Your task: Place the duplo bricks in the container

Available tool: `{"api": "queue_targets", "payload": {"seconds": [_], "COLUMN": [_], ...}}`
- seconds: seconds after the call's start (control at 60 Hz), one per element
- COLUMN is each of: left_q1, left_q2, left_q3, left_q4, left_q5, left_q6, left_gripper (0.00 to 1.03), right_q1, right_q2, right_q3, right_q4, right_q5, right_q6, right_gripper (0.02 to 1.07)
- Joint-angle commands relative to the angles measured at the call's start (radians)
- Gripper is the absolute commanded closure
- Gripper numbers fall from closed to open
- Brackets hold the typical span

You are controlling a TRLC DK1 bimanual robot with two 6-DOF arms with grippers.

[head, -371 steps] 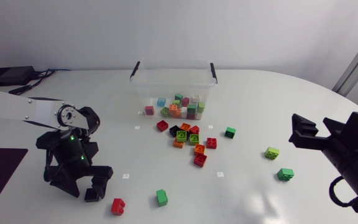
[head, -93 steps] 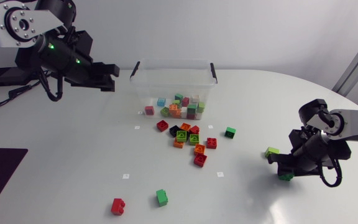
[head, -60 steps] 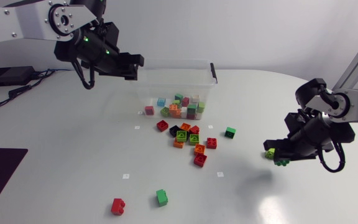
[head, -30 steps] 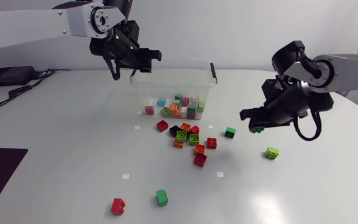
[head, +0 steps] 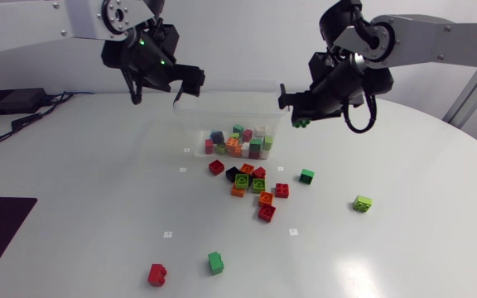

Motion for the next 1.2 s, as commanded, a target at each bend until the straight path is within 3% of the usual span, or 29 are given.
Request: {"api": "queue_targets", "payload": {"seconds": [0.0,0.317,0.767,0.833,0.983,1.033,1.183], "left_q1": [0.01,-0.015,-0.118,-0.138,-0.188,-0.199,-0.237], "left_q2": [-0.114,-0.396,-0.539,-0.572,-0.643,-0.657,-0.687], "left_q3": [-0.093,-0.5,-0.863,-0.914,-1.017,-1.033,-1.081], "left_q4": [-0.013,-0.006,-0.066,-0.072,-0.1,-0.109,-0.143], "left_q5": [0.002,0.014,0.054,0.054,0.054,0.054,0.057], "left_q6": [0.084,0.379,0.616,0.663,0.759,0.785,0.856], "left_gripper": [0.05,0.06,0.06,0.06,0.06,0.07,0.07], "right_q1": [0.019,0.04,0.086,0.094,0.111,0.114,0.115], "right_q2": [0.053,0.18,0.371,0.4,0.452,0.453,0.418], "right_q3": [0.07,0.269,0.476,0.506,0.582,0.594,0.591], "right_q4": [-0.007,0.005,0.054,0.053,0.019,0.01,-0.021], "right_q5": [0.005,0.007,0.055,0.07,0.094,0.102,0.11], "right_q6": [0.031,0.024,0.005,-0.004,-0.019,-0.021,-0.025], "right_gripper": [0.75,0.75,0.74,0.64,0.23,0.13,0.08]}}
